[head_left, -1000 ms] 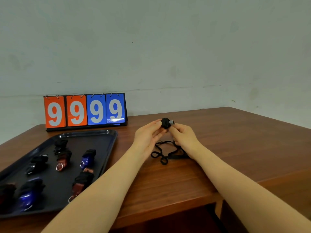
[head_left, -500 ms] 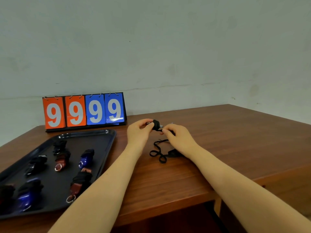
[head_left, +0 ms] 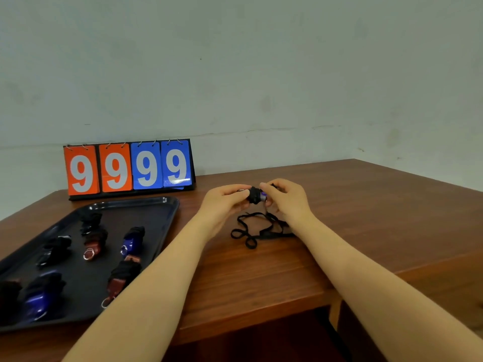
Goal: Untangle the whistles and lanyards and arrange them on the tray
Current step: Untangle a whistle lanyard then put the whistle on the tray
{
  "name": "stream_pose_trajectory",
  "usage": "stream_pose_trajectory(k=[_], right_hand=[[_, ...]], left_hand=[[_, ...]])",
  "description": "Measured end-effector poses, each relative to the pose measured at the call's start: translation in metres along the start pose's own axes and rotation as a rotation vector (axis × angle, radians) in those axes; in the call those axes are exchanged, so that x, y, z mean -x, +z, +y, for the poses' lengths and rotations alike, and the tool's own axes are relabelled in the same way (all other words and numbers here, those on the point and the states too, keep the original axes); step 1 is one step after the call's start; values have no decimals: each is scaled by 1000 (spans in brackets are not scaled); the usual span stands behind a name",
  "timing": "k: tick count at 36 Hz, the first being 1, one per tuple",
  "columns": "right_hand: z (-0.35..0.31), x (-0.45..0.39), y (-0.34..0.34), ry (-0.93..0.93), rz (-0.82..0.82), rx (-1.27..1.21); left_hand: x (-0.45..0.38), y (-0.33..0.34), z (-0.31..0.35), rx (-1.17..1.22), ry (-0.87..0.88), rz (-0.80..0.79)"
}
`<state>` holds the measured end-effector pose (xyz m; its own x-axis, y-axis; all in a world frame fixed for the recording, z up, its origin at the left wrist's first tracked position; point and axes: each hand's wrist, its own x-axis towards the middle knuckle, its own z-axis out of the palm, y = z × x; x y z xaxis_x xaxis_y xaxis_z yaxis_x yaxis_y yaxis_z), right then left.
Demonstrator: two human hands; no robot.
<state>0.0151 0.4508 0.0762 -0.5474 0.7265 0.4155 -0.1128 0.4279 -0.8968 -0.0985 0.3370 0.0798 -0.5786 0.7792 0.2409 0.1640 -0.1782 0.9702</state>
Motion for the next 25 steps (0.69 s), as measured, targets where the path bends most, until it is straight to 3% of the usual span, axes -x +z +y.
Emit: stream_pose_trajectory(k=[5, 9, 17, 25], right_hand=[[-5, 3, 0, 154, -93, -217], [-7, 3, 2, 182, -68, -268], [-3, -2, 1, 253, 6, -311], [0, -2, 6, 221, 5, -193]], left_hand=[[4, 2, 1, 283, -87, -63], [4, 11, -1, 394, -125, -84], [2, 27, -7, 124, 43, -70], [-3, 29, -11, -41, 10, 9]])
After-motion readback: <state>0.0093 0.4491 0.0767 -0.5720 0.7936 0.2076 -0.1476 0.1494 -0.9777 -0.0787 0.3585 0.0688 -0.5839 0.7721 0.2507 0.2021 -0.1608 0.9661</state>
